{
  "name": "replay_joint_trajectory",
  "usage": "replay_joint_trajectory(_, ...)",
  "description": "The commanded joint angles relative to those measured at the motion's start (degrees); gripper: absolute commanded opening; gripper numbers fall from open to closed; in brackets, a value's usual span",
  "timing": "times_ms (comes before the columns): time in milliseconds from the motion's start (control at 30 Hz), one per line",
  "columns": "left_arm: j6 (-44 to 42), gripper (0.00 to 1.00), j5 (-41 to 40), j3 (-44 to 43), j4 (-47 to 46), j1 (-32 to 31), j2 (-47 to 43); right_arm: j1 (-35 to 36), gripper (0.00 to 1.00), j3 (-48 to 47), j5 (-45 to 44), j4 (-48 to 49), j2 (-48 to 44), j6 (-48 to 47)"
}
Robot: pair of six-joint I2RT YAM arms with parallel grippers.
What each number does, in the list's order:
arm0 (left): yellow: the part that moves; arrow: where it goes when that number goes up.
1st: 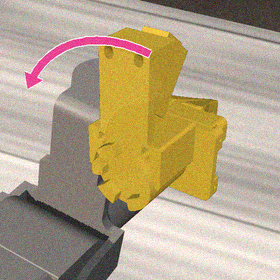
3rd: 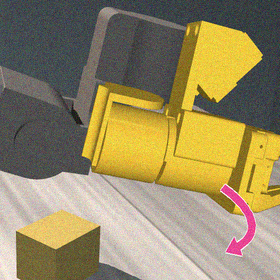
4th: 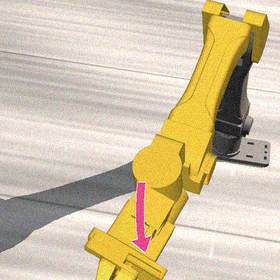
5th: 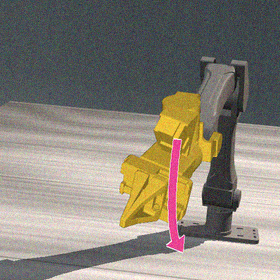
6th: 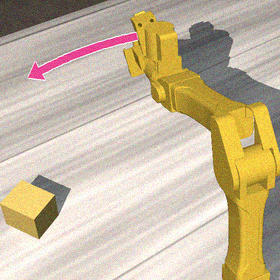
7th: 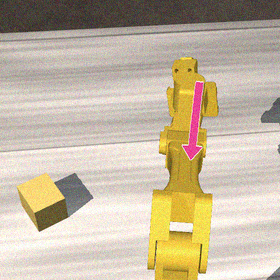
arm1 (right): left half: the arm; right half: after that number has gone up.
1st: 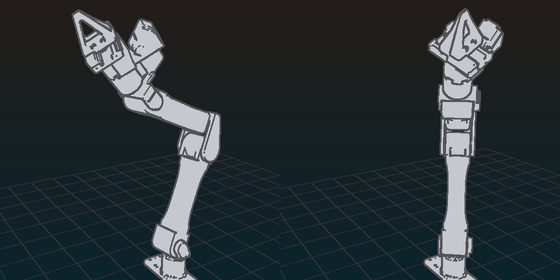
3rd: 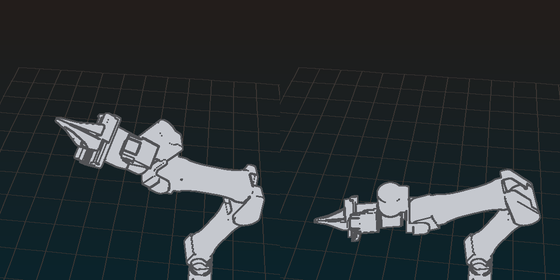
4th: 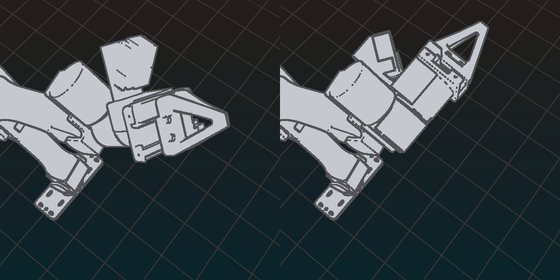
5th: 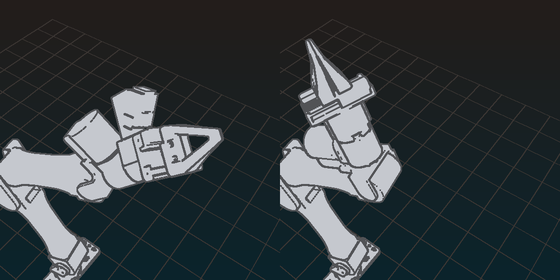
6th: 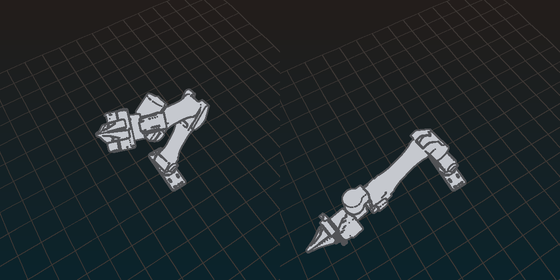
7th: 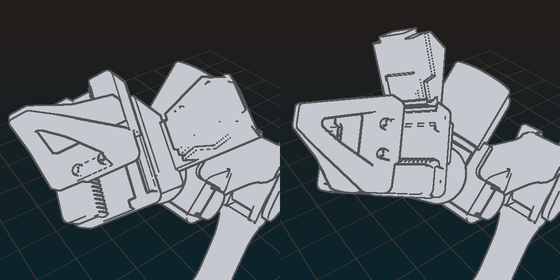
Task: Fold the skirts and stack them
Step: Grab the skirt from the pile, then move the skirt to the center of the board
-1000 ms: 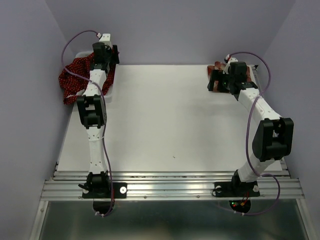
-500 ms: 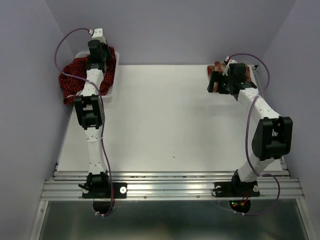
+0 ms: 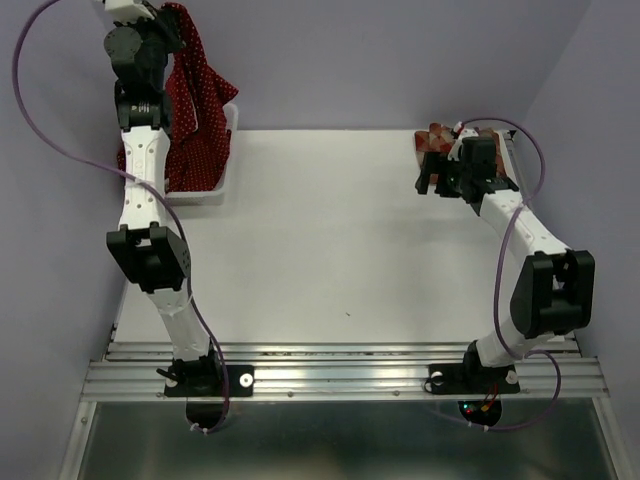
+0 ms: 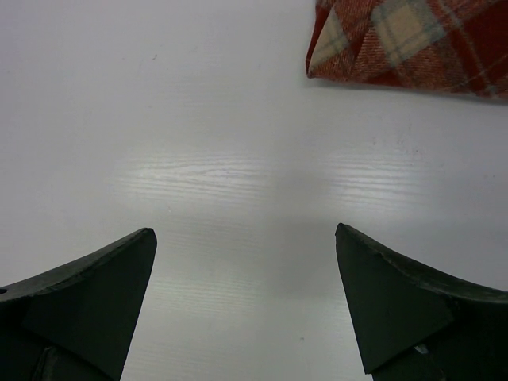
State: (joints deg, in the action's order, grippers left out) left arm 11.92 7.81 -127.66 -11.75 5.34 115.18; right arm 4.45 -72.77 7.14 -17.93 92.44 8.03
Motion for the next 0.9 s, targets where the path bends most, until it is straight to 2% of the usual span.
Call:
replay_joint_trajectory(0, 6.6, 0.00, 4.4, -3.2, -7.6, -0.2, -6.3, -0.3, 1.00, 2.9, -0.4, 6.1, -6.5, 0.7)
replay_joint_trajectory(233, 19.6, 0.00, 20.5, -4.5, -13.5, -1.3, -11.6, -0.3, 1.00, 9.7, -1.3, 12.5, -13.9, 4.1)
replay_joint_trajectory(333, 24.0, 0.00, 26.3, -4.2, -15.9, -4.5, -13.0, -0.3, 1.00, 12.4, -3.1, 15.3, -16.3, 6.0)
replay_joint_trajectory(367, 24.4, 0.00, 27.2, -4.0, -15.9, -5.1, -13.3, -0.3, 1.00, 12.8, -3.8, 15.7, -17.9, 7.5)
replay_joint_trajectory(433, 22.8, 0.00, 29.0, -3.0, -15.9, -11.0, -14.4, -0.3, 1.00, 13.6, -6.4, 16.1, -19.1, 9.1)
replay_joint_trajectory(600, 18.6, 0.00, 28.8, 2.7, -14.4, -20.5, -16.7, -0.3, 1.00, 15.8, -15.7, 14.9, -23.9, 14.4)
replay_joint_trajectory(867, 19.9, 0.00, 28.4, -5.0, -12.6, -30.5, -11.5, -0.3, 1.00, 17.9, -19.3, 12.7, -30.4, 16.4)
